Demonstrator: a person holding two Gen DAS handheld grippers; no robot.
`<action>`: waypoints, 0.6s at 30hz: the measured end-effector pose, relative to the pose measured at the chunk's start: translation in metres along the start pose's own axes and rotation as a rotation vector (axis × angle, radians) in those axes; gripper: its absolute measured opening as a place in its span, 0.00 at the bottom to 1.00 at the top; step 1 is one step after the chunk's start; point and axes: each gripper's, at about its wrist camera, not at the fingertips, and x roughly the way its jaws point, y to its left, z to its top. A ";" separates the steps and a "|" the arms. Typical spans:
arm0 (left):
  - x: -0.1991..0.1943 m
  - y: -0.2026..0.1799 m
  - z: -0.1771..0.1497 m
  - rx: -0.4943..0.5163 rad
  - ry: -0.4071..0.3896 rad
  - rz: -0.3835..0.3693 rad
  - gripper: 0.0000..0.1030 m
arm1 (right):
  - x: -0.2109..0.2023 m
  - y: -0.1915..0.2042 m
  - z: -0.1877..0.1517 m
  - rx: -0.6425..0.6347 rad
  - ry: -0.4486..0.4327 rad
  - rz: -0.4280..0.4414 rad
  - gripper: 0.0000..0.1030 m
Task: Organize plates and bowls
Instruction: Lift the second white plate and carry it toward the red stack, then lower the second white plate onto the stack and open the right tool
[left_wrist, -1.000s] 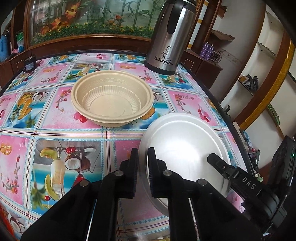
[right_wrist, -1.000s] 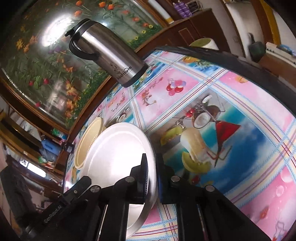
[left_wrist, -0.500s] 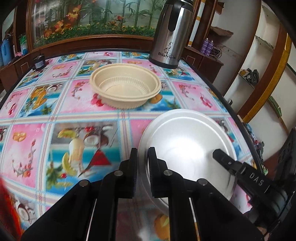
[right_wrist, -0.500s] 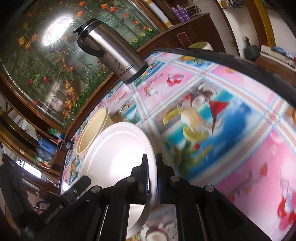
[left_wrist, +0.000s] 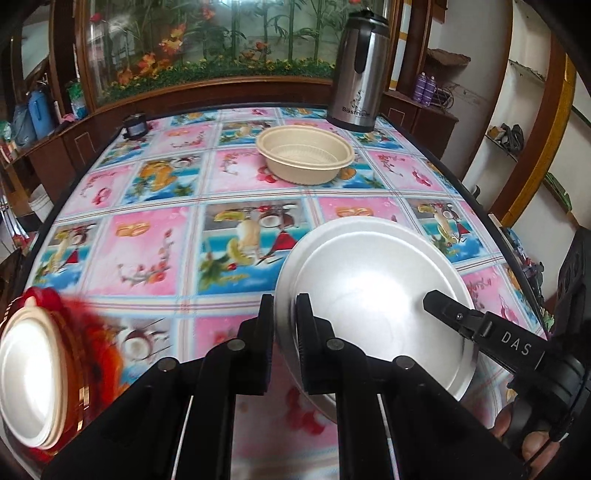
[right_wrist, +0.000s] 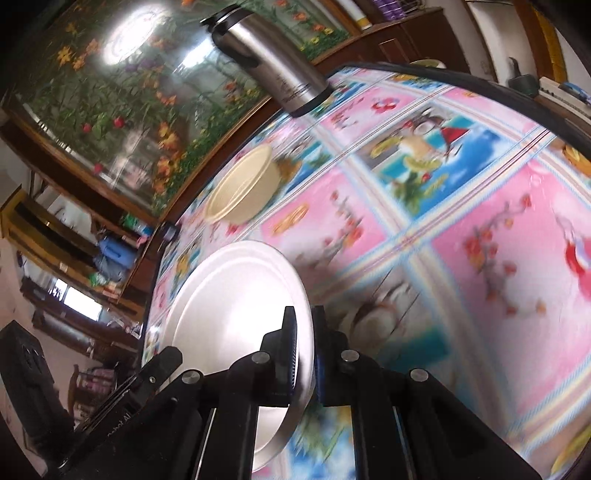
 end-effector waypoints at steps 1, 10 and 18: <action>-0.007 0.005 -0.003 -0.002 -0.009 0.012 0.09 | -0.003 0.007 -0.006 -0.018 0.004 0.005 0.08; -0.061 0.065 -0.022 -0.077 -0.081 0.083 0.09 | -0.012 0.078 -0.053 -0.168 0.050 0.058 0.09; -0.108 0.132 -0.032 -0.183 -0.154 0.165 0.09 | 0.000 0.155 -0.085 -0.293 0.105 0.149 0.09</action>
